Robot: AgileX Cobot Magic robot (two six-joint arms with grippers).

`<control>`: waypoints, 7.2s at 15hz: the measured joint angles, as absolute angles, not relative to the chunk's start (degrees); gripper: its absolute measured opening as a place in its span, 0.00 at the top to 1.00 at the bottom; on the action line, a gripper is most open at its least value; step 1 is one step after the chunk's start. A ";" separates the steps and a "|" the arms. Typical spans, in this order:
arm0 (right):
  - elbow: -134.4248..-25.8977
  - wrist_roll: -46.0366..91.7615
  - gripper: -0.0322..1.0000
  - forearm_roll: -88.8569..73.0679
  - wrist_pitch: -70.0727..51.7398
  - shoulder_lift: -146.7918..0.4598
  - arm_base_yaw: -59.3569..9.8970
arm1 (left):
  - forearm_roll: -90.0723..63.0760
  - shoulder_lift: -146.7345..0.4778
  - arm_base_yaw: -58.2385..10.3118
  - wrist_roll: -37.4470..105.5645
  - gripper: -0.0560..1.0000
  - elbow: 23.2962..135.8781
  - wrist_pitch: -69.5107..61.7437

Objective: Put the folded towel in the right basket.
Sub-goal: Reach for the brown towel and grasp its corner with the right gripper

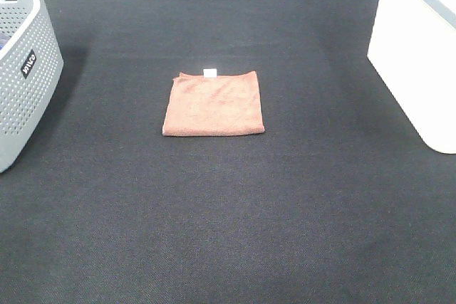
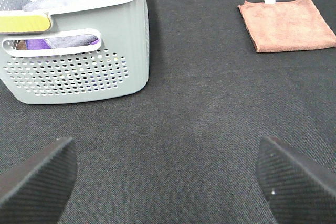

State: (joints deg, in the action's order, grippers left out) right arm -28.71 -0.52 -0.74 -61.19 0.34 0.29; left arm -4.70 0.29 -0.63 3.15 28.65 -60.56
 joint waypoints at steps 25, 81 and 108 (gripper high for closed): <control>-28.71 -0.52 0.29 -0.74 -61.19 0.34 0.29 | -4.70 0.29 -0.63 3.15 0.12 28.65 -60.56; -69.50 9.91 0.29 -16.16 -52.77 -71.85 0.29 | -4.70 0.29 -0.63 3.15 0.12 28.65 -60.56; -114.53 16.21 0.29 -37.70 -60.68 -140.72 -11.06 | -4.70 0.29 -0.63 3.15 0.12 28.65 -60.56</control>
State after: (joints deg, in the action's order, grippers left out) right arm -114.53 16.21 -37.70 -60.68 -140.72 -11.06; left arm -4.70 0.29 -0.63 3.15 28.65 -60.56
